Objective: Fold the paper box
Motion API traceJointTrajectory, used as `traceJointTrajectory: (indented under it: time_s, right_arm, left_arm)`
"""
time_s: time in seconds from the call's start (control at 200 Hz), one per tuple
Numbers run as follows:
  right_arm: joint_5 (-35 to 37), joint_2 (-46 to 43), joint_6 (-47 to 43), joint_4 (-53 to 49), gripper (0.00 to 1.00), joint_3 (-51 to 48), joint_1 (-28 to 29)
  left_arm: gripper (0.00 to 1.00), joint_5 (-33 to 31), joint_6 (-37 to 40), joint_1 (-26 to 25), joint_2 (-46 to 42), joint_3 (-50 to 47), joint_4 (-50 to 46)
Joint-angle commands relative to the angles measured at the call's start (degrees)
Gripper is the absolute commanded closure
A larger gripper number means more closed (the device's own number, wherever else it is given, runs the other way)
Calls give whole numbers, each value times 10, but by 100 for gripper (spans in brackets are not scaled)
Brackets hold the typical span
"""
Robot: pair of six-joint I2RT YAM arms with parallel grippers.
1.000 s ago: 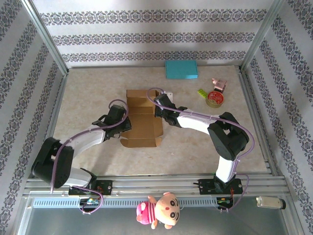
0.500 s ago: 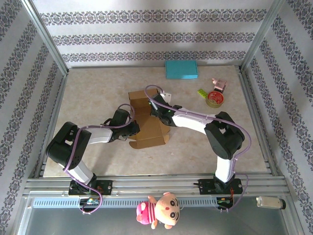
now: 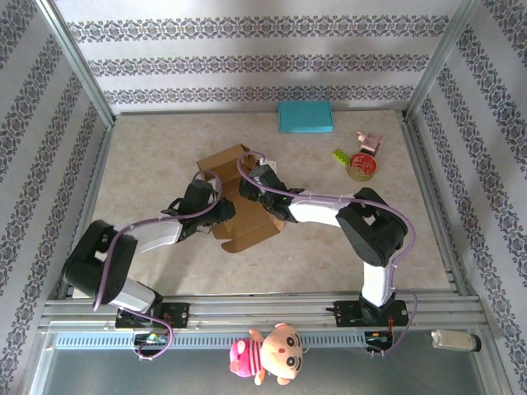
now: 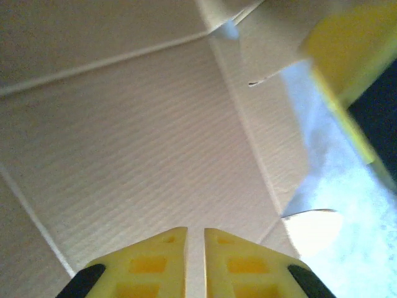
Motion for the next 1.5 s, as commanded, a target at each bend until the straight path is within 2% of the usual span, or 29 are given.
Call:
traceJointTrajectory:
  time_s: [0.0, 0.12, 0.215, 0.24, 0.3, 0.36, 0.465, 0.53, 0.58, 0.63, 0.715, 0.805, 0.914, 1.084, 1.184, 1.274, 1.404, 1.494]
  right_arm:
    - [-50, -70, -67, 11, 38, -16, 5]
    - [-67, -123, -104, -19, 29, -23, 0]
    - [-117, -172, -173, -38, 25, -24, -17]
    - [-134, -186, -197, -44, 23, -23, -28]
    - [-178, -208, -255, -50, 7, -25, -65]
    - [-242, -200, -338, -33, 6, -26, -111]
    - [-323, -122, -474, -100, 12, 45, -191]
    - [-400, -67, -556, -145, 20, 104, -229]
    - [-445, -34, -600, -163, 21, 141, -250]
    - [-484, -7, -622, -143, 21, 158, -270]
    - [-557, 20, -732, -145, 22, 176, -285]
    - [-555, 44, -855, -187, 22, 195, -275]
    - [-531, 81, -905, -243, 24, 244, -262]
    - [-480, 120, -964, -256, 28, 268, -231]
    - [-466, 140, -977, -261, 31, 288, -218]
    - [-482, 154, -976, -270, 34, 311, -213]
    - [-510, 165, -950, -274, 32, 332, -205]
    - [-502, 175, -926, -267, 31, 343, -195]
  left_arm:
    - [83, -30, 20, -4, -54, -2, -43]
    - [83, -50, 27, -5, -116, 3, -87]
    - [80, -86, 17, -5, -180, 13, -138]
    - [79, -104, 12, -4, -197, 20, -159]
    - [75, -153, 2, 0, -229, 42, -214]
    - [72, -170, -1, 18, -237, 76, -256]
    - [66, -117, -12, 88, -221, 112, -261]
    - [58, -63, -16, 136, -199, 125, -238]
    - [51, -28, -11, 166, -171, 143, -236]
    - [45, 12, 4, 185, -137, 168, -238]
    - [38, 53, 25, 197, -85, 203, -241]
    - [35, 77, 29, 198, -53, 207, -209]
    - [30, 104, 37, 198, -21, 207, -168]
    - [27, 112, 60, 198, 35, 225, -168]
    - [28, 120, 71, 198, 50, 229, -159]
    - [31, 119, 78, 199, 56, 230, -156]
    - [33, 130, 76, 199, 64, 229, -147]
    - [34, 136, 69, 198, 68, 226, -138]
